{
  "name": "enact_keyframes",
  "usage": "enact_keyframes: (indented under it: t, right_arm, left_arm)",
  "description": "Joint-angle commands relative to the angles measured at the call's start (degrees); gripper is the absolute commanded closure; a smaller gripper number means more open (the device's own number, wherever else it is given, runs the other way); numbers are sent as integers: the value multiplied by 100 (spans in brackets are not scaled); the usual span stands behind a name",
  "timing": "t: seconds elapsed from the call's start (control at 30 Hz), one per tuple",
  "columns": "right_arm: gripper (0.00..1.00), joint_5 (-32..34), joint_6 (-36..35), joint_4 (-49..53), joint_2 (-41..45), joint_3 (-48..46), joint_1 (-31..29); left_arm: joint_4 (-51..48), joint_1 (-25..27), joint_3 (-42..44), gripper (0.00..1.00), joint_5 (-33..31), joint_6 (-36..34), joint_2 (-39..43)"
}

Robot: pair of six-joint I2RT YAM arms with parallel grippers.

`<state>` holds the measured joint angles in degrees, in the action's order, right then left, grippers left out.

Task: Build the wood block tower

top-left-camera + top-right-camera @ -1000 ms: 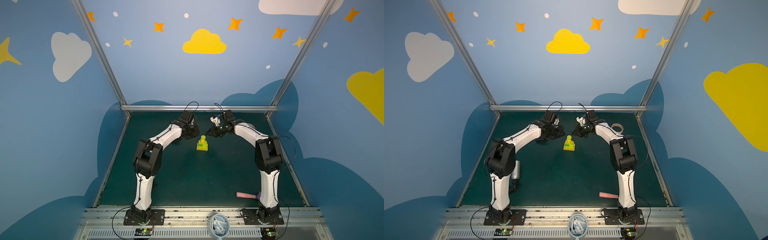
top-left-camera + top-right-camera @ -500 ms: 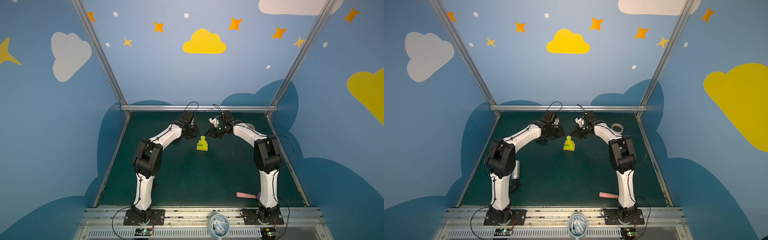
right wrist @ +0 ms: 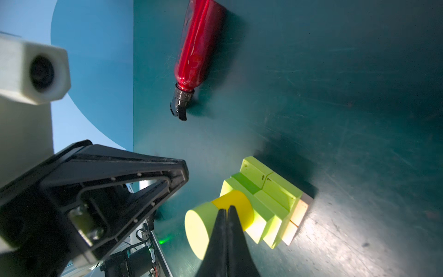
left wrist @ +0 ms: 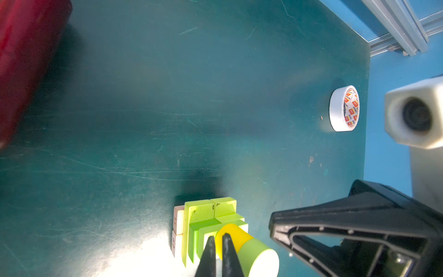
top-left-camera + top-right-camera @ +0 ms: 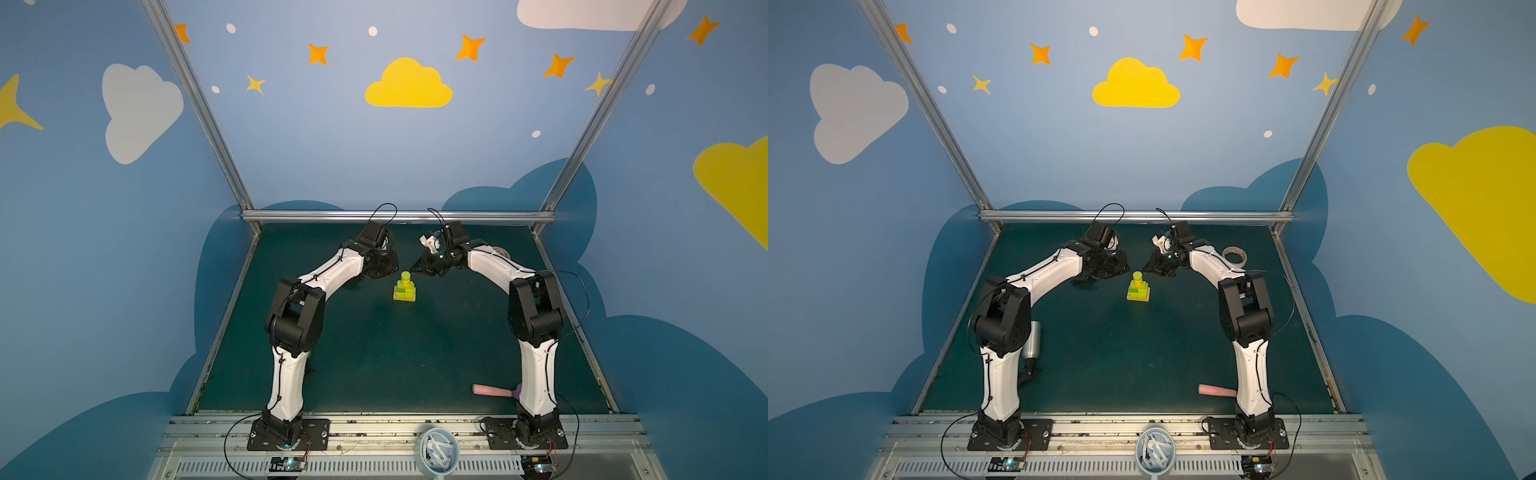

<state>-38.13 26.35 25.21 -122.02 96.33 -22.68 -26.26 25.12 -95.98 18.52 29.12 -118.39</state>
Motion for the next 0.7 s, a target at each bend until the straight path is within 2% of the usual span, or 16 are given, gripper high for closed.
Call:
enact_keyframes:
  t: [0.0, 0.1, 0.27, 0.67]
  right_arm:
    - [100, 48, 10, 98, 136, 166, 74]
    - [100, 61, 0, 85, 234, 86, 105]
    - [100, 55, 36, -54, 367, -155, 158]
    - [100, 17, 116, -267, 504, -429, 194]
  left_arm:
    - [-202, -25, -8, 91, -133, -134, 259]
    - [-376, -24, 11, 92, -213, -159, 350]
    - [-371, -1, 202, 93, 29, -157, 510]
    - [-566, 124, 140, 93, 132, -219, 317]
